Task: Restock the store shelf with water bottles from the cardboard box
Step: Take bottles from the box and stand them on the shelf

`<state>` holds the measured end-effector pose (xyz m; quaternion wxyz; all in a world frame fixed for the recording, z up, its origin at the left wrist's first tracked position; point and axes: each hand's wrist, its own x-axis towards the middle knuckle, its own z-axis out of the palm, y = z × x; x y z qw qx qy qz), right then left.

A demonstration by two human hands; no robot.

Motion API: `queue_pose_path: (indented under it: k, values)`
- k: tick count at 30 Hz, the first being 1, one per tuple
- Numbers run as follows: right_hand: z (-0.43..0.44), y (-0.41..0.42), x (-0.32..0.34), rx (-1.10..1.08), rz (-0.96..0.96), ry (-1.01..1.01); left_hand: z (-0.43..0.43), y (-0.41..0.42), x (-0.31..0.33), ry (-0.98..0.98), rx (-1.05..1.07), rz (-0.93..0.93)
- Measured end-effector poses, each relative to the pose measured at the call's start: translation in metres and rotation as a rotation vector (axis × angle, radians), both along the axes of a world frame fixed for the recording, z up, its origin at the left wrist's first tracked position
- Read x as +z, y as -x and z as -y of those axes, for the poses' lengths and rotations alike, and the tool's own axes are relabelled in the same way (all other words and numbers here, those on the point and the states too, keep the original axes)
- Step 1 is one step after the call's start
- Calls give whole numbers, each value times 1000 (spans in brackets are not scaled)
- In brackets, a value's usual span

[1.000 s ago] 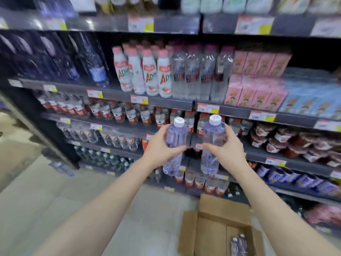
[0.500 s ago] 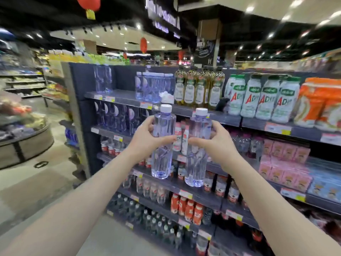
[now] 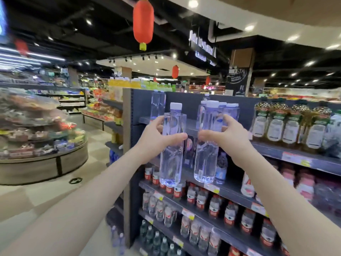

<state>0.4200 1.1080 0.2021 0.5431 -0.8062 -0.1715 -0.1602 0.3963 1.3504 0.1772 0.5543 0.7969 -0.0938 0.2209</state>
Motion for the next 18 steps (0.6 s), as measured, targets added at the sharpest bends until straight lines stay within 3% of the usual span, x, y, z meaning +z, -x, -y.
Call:
queue_pose_path:
  k: [9, 18]
  values:
    - [-135, -123, 41, 61, 37, 11, -133, -115, 39, 5, -45, 37]
    - [-197, -292, 50, 57, 87, 10, -209, -274, 32, 25, -120, 30]
